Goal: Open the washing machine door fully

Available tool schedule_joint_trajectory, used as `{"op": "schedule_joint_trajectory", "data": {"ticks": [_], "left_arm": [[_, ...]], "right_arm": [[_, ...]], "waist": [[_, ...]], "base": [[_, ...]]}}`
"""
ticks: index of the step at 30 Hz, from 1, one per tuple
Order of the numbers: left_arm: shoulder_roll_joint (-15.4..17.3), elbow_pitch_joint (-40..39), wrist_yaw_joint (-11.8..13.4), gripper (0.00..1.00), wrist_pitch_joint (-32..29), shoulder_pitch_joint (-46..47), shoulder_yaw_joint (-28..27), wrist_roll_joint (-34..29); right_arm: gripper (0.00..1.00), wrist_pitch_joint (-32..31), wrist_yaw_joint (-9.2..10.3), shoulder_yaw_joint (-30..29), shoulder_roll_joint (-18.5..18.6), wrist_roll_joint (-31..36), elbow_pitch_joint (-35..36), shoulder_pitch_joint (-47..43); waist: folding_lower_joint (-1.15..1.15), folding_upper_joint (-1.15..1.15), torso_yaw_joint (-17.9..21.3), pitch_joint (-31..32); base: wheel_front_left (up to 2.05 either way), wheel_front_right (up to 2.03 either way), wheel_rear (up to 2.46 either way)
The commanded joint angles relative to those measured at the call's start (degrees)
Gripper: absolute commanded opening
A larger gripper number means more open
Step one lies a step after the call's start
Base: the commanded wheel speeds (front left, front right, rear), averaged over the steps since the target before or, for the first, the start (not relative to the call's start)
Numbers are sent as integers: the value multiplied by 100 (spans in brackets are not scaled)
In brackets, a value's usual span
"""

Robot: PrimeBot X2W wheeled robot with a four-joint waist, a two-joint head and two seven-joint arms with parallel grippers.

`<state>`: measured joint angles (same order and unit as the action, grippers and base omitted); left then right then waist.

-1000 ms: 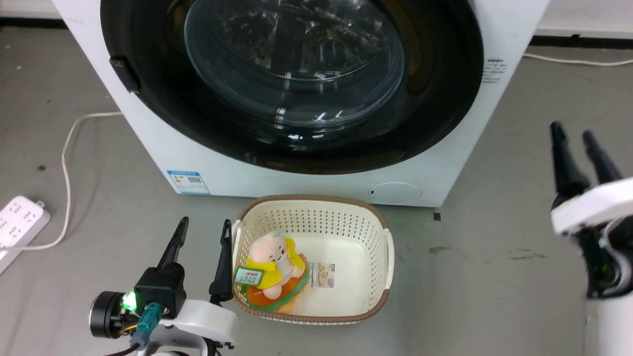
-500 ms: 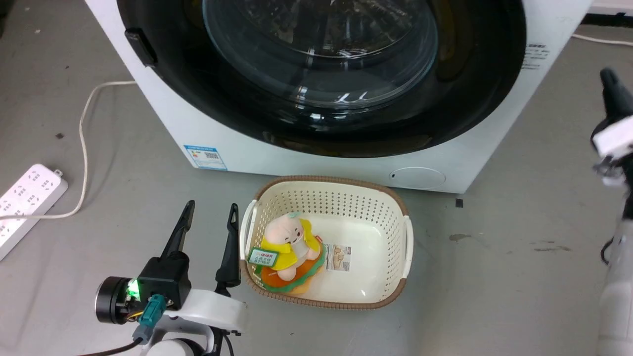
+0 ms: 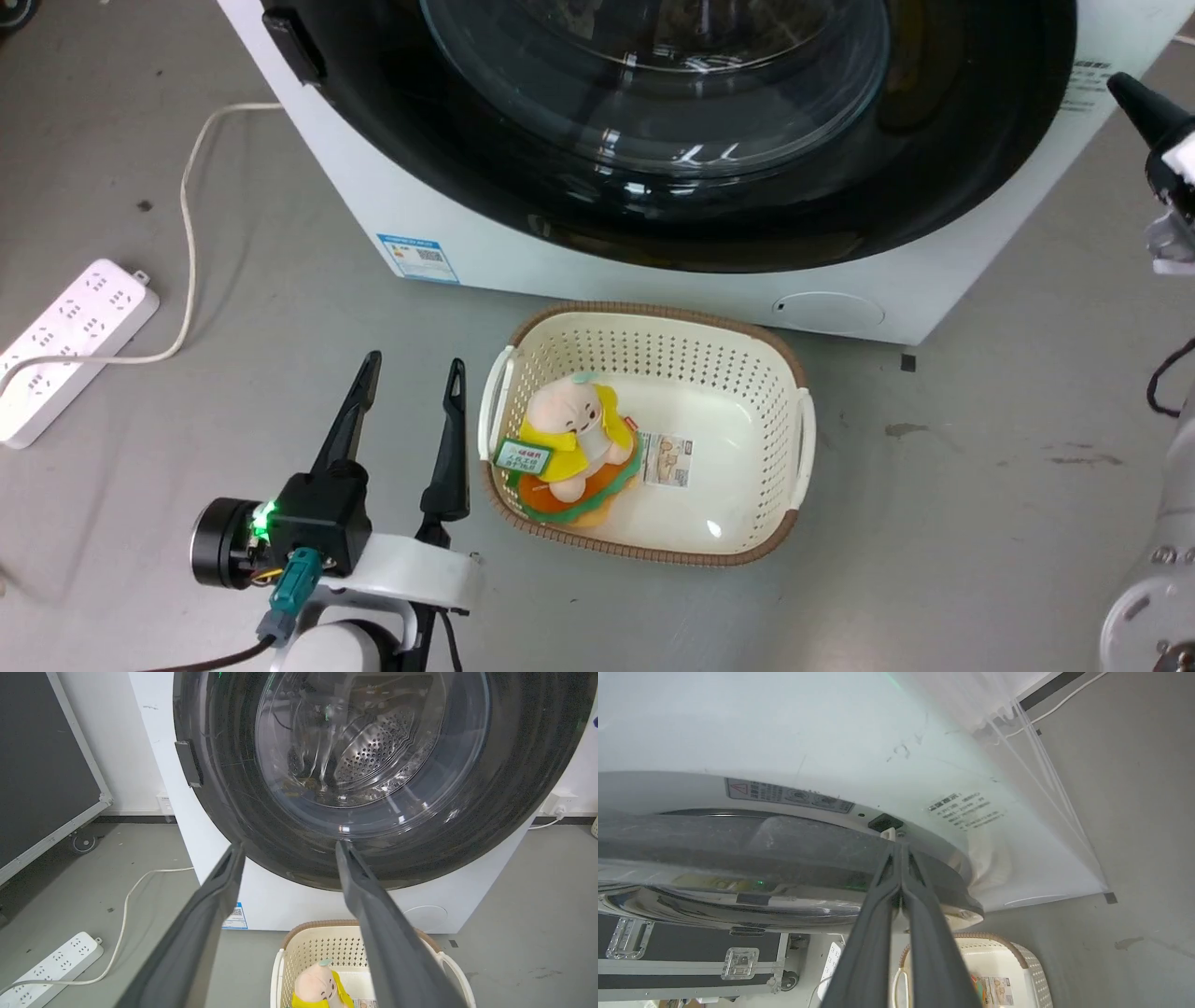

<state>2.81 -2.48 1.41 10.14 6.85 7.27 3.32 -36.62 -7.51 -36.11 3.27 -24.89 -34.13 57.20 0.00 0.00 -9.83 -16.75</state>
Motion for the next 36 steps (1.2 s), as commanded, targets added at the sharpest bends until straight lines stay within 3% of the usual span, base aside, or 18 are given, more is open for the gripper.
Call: {"op": "schedule_joint_trajectory", "data": {"ticks": [1, 18, 27, 36], "left_arm": [[5, -29, 30, 100, 52, 85, 35, 32], [6, -89, 117, 100, 255, 258, 234, 124], [6, -112, 158, 100, 362, 339, 321, 155], [7, -30, 147, 100, 470, 203, 314, 111]], "right_arm": [[0, -94, 1, -101, 20, -7, -99, 213], [0, -1492, 1, -1222, -32, 292, -637, 1415], [0, -2179, 2, -1254, -36, 225, -831, 1412], [0, -2804, 2, -1463, -38, -230, -1051, 1106]], "waist": [[0, 0, -23, -25], [0, 0, -329, -318], [0, 0, -431, -364], [0, 0, -414, 41]], "base": [[0, 0, 0], [0, 0, 0], [0, 0, 0], [0, 0, 0]]}}
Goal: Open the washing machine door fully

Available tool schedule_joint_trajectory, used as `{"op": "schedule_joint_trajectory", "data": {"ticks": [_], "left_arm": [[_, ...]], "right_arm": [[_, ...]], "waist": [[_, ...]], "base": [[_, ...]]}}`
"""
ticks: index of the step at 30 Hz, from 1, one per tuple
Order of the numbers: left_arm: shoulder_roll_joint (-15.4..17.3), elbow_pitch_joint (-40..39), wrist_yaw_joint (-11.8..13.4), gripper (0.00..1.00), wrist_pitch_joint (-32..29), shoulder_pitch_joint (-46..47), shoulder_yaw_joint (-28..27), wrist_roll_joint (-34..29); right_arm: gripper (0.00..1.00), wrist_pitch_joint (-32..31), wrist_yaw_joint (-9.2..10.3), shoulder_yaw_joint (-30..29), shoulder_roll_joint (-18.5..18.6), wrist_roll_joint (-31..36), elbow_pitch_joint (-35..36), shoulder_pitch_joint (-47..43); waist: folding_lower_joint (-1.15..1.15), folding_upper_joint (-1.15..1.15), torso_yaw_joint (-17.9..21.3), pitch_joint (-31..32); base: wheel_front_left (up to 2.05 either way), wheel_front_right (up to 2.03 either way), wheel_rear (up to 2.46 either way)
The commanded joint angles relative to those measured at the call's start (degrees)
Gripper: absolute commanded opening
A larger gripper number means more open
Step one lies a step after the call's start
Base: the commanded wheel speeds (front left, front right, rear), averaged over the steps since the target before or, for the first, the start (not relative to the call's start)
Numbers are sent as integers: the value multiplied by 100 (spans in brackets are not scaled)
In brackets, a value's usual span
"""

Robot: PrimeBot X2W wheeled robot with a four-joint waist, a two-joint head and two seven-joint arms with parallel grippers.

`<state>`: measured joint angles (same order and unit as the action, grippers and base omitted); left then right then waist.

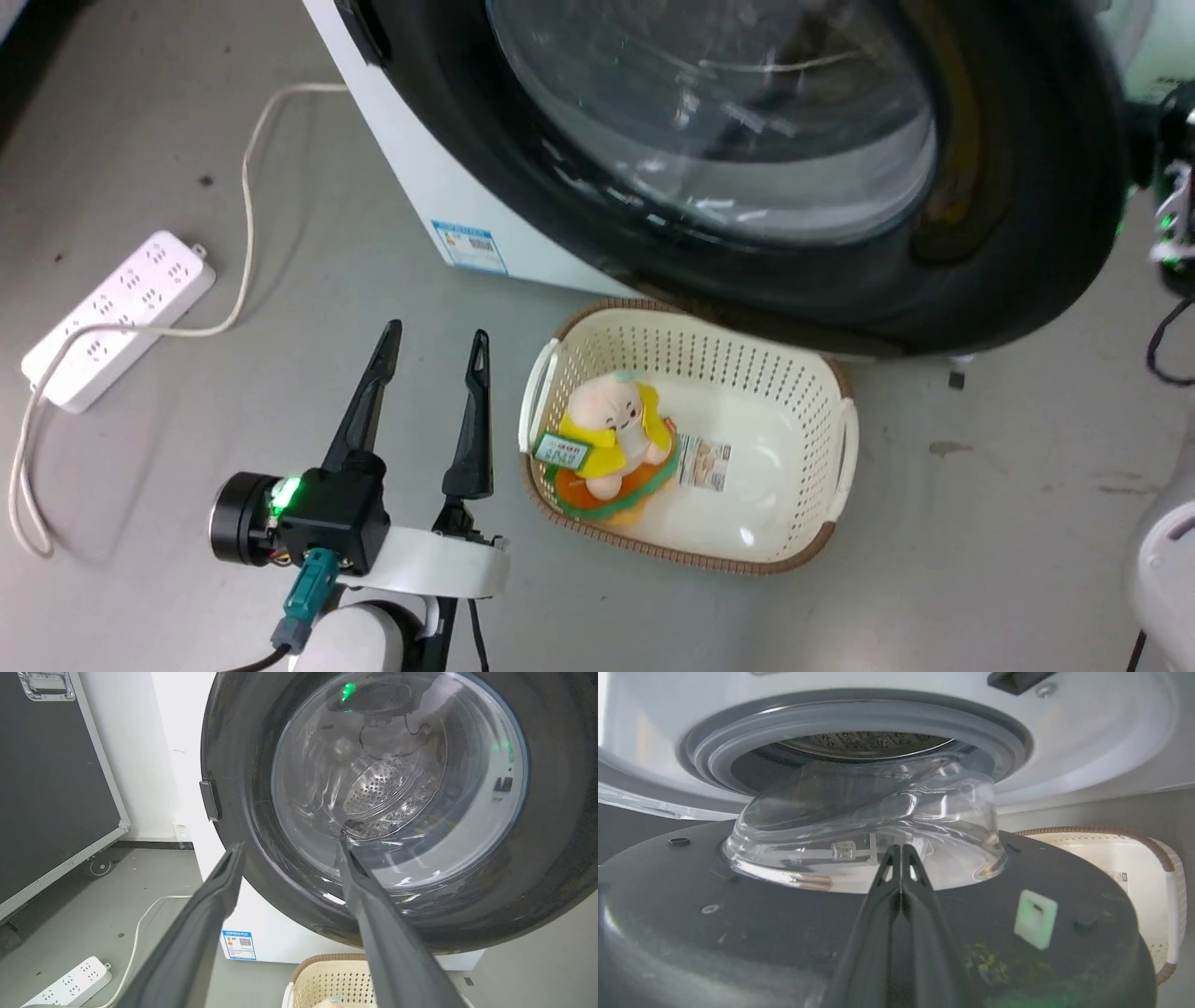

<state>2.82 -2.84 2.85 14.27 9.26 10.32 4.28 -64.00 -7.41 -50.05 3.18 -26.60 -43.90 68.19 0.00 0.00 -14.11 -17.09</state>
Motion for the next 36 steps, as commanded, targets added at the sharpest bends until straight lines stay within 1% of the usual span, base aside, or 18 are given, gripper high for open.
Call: {"op": "schedule_joint_trajectory", "data": {"ticks": [1, 8, 11, 14, 19, 27, 32, 36], "left_arm": [[6, 20, -4, 100, 69, -58, 11, 9], [6, 105, -45, 100, 73, -296, -8, -31], [6, 126, -64, 100, 73, -410, -33, -50], [6, 150, -99, 100, 73, -508, -40, -72], [6, 187, -129, 100, 73, -630, -35, -94], [6, 246, -184, 100, 73, -886, -2, -130], [6, 262, -216, 100, 73, -1069, 2, -160], [6, 297, -260, 100, 73, -1175, 57, -181]], "right_arm": [[0, -135, -8, -86, -30, -136, -119, -33], [0, -336, -8, 202, -30, -638, -214, -672], [0, -423, -8, 470, -30, -936, -250, -958], [0, -486, -8, 808, -30, -1384, -294, -1251], [0, -544, -8, 1597, -30, -2188, -234, -1848], [0, -454, -8, 2820, -30, -3560, -101, -2791], [0, -300, -8, 3721, -30, -4550, 100, -3262], [0, -82, -8, 4571, -30, -5272, 362, -3598]], "waist": [[0, 0, 22, 138], [0, 0, 121, 632], [0, 0, 160, 793], [0, 0, 175, 931], [0, 0, 181, 1125], [0, 0, 88, 1442], [0, 0, -8, 1551], [0, 0, -108, 1588]], "base": [[0, 0, 0], [0, 0, 0], [0, 0, 0], [0, 0, 0], [0, 0, 0], [0, 0, 0], [0, 0, 0], [0, 0, 0]]}}
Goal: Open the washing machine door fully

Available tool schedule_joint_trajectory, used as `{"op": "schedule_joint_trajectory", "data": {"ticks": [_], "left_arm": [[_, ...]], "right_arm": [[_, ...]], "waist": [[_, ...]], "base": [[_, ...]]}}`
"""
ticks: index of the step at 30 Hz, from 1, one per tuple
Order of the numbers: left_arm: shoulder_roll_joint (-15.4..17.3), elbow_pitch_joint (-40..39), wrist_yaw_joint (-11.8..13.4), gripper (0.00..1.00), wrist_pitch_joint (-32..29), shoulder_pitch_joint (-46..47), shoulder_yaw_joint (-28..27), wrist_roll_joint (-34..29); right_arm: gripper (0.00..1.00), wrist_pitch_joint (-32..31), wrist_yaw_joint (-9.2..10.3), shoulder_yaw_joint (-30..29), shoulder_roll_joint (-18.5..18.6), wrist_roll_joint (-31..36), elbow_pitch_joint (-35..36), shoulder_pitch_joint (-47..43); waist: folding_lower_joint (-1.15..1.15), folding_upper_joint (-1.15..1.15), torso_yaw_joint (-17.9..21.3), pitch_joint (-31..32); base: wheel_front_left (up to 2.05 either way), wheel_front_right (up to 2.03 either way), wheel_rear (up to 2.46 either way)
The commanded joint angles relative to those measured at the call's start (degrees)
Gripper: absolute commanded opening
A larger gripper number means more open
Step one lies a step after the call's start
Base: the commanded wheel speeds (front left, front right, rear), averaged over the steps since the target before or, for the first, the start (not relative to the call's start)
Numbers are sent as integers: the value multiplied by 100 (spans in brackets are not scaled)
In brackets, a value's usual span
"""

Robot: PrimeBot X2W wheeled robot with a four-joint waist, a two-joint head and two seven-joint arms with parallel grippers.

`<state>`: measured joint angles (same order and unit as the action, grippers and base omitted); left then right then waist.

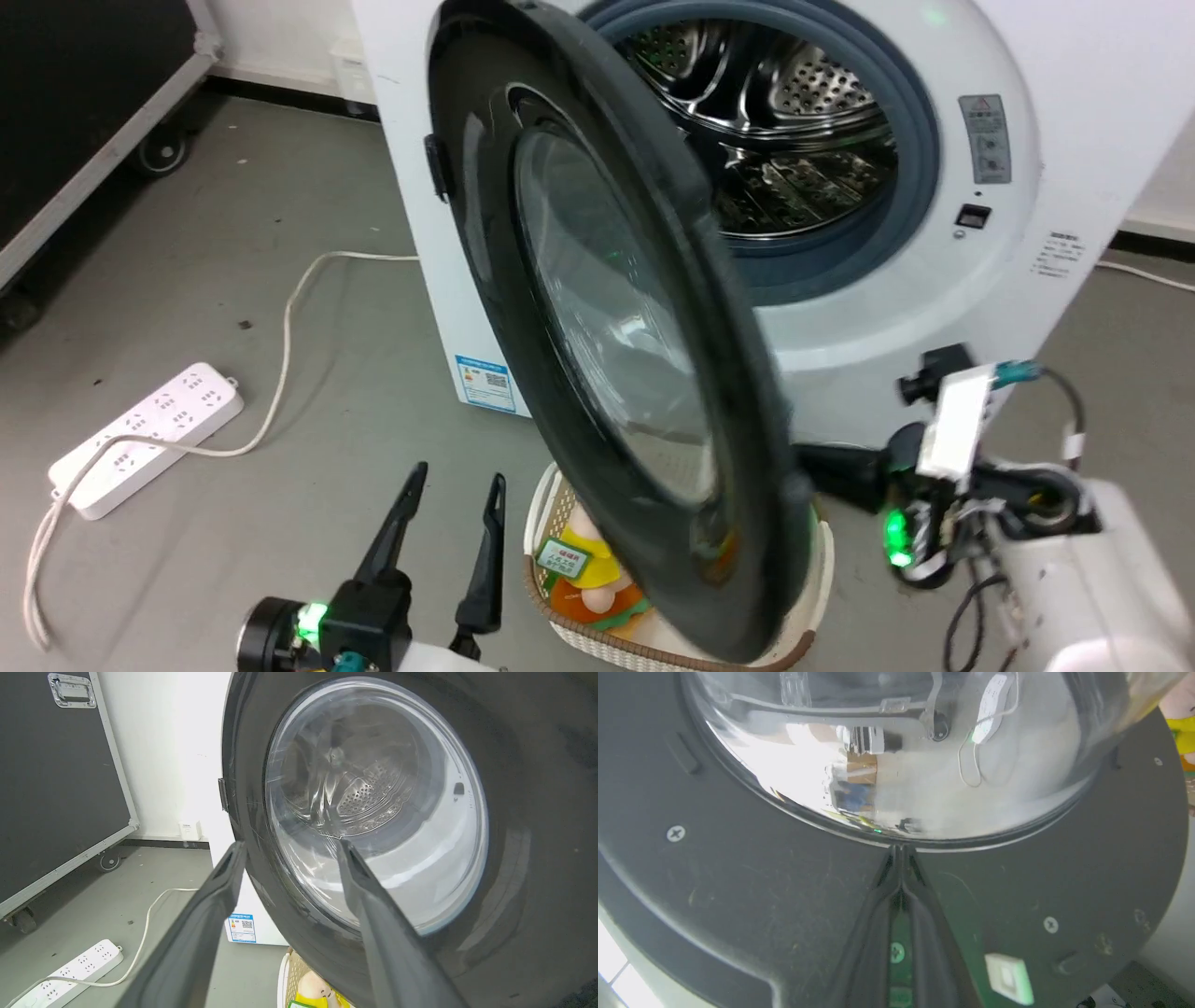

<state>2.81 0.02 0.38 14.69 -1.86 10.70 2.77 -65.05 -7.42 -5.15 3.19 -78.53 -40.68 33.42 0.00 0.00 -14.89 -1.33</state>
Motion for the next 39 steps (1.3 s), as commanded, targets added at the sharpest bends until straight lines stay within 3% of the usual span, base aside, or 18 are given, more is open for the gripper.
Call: {"op": "schedule_joint_trajectory", "data": {"ticks": [1, 8, 13, 14, 15, 18, 22, 28, 33, 39], "left_arm": [[7, 20, -20, 100, 30, -90, 41, -34], [7, 63, -41, 100, 30, -248, 139, -36], [7, 80, -29, 100, 30, -279, 128, -29], [7, 81, -21, 100, 30, -289, 117, -27], [8, 80, -13, 100, 30, -313, 82, -25], [19, 75, -24, 100, 30, -329, 50, -24], [49, 85, -50, 100, 30, -334, -51, 2], [80, 73, -118, 100, 30, -322, -211, 63], [99, 75, -206, 100, 30, -281, -350, 116], [120, 125, -338, 100, 30, -314, -449, 139]], "right_arm": [[0, 96, -7, 291, -31, -249, 115, -210], [0, 666, -7, 1561, -31, -1050, 596, -683], [0, 1020, -7, 1815, -31, -1095, 756, -802], [8, 1140, -7, 1791, -31, -1070, 786, -809], [100, 1370, -7, 1702, -16, -994, 852, -821], [100, 1584, -7, 1611, 69, -873, 1030, -845], [100, 2494, -7, 1278, 334, -345, 1797, -1001], [100, 4519, -7, 1154, 1008, 1588, 3334, -1579], [100, 6197, -7, 1091, 1467, 3395, 3793, -2177], [100, 7502, -7, 322, 1078, 5247, 3816, -2980]], "waist": [[0, 0, -54, 22], [0, 0, -169, 60], [0, 0, -162, 91], [0, 0, -144, 106], [0, 0, -92, 143], [0, 0, -31, 175], [0, 0, 122, 236], [0, 0, 380, 241], [0, 0, 593, 216], [0, 0, 746, 204]], "base": [[0, 0, 0], [0, 0, 0], [0, 0, 0], [0, 0, 0], [0, 0, 0], [0, 0, 0], [0, 0, 0], [0, 0, 0], [0, 0, 0], [0, 0, 0]]}}
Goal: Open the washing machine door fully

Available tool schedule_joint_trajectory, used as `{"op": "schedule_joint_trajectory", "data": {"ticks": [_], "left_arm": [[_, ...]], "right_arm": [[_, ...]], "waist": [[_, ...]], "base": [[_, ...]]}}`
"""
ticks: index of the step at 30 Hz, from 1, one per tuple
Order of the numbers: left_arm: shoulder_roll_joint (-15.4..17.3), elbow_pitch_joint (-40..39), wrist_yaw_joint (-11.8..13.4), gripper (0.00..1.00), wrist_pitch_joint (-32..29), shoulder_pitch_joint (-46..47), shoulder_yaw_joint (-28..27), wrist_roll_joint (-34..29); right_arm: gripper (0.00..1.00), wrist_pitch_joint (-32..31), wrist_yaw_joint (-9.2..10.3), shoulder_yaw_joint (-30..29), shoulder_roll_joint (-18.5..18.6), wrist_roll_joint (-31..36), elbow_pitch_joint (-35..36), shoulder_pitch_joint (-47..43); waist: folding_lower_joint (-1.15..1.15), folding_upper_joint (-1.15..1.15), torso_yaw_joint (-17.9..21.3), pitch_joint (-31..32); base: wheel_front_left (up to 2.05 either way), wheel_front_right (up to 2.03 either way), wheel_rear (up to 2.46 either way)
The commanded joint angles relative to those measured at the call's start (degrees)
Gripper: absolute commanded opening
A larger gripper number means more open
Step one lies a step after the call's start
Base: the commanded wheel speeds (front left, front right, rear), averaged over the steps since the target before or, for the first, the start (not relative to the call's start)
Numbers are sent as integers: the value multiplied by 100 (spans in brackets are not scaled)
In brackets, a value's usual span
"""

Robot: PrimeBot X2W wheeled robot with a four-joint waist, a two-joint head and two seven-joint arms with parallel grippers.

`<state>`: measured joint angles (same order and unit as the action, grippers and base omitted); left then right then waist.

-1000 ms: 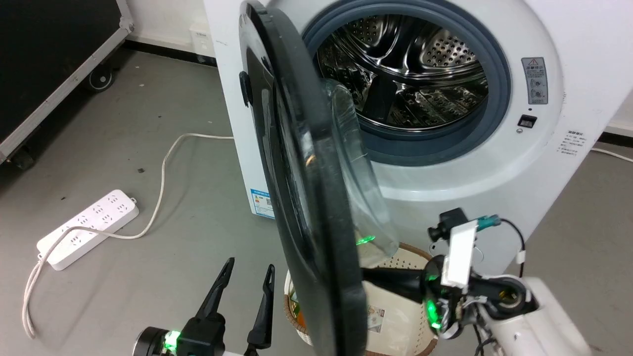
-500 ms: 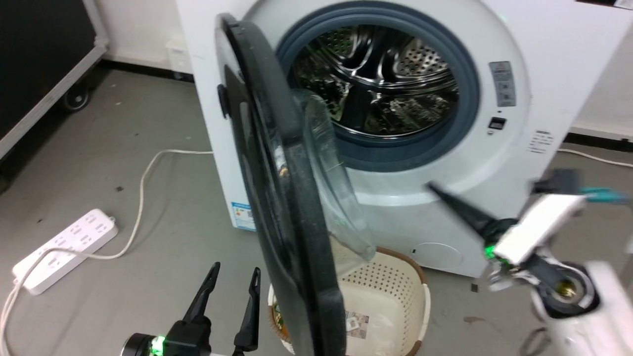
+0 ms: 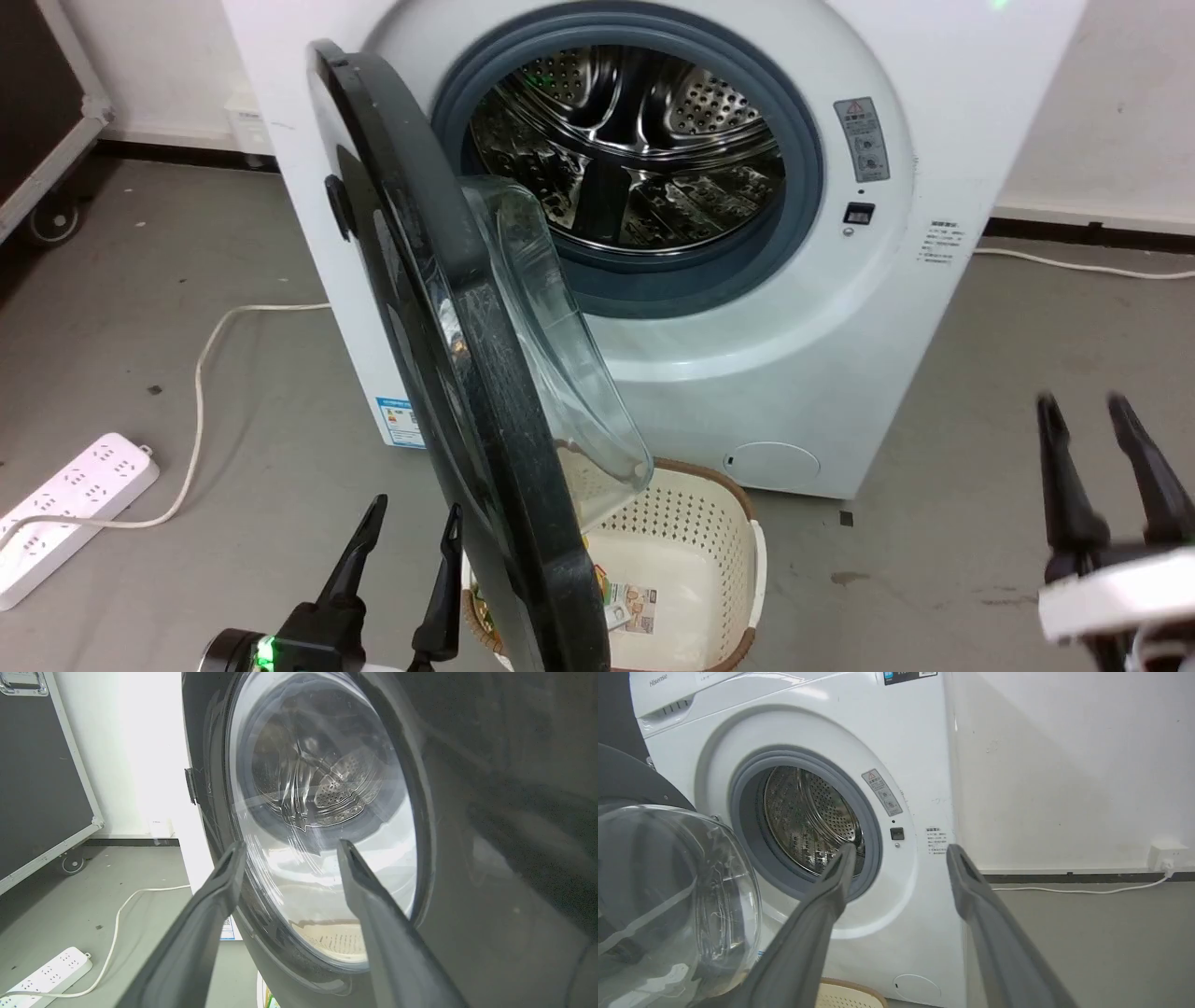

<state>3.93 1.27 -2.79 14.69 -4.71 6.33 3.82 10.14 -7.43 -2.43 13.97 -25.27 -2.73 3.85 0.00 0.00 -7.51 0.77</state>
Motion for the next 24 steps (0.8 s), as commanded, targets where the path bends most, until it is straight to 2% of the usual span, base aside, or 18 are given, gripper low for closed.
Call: {"op": "schedule_joint_trajectory", "data": {"ticks": [1, 6, 8, 11, 17, 18, 24], "left_arm": [[13, -2, -41, 100, 30, -34, -22, 30], [21, -1, -119, 100, 30, -46, -65, 22], [23, 7, -149, 100, 30, -40, -71, 13], [17, 10, -175, 100, 30, -26, -89, 11], [-5, 7, -187, 98, 30, -50, -157, 9], [-10, -6, -187, 0, 30, -56, -173, 20], [-40, -327, -203, 0, 30, -16, -298, 99]], "right_arm": [[100, 90, -6, -86, -126, 212, 63, -152], [100, 389, -6, -563, -814, 1236, 382, -717], [100, 439, -6, -562, -946, 1543, 431, -949], [100, 474, -6, -528, -1056, 1733, 425, -1178], [100, 484, -6, -565, -1105, 1576, 466, -1289], [100, 484, -6, -568, -1106, 1536, 469, -1290], [100, 485, -6, -577, -1108, 1428, 486, -1268]], "waist": [[0, 0, 25, -20], [0, 0, 106, -75], [0, 0, 120, -98], [0, 0, 138, -119], [0, 0, 150, -92], [0, 0, 147, -84], [0, 0, 94, -27]], "base": [[0, 0, 0], [0, 0, 0], [0, 0, 0], [0, 0, 0], [0, 0, 0], [0, 0, 0], [0, 0, 0]]}}
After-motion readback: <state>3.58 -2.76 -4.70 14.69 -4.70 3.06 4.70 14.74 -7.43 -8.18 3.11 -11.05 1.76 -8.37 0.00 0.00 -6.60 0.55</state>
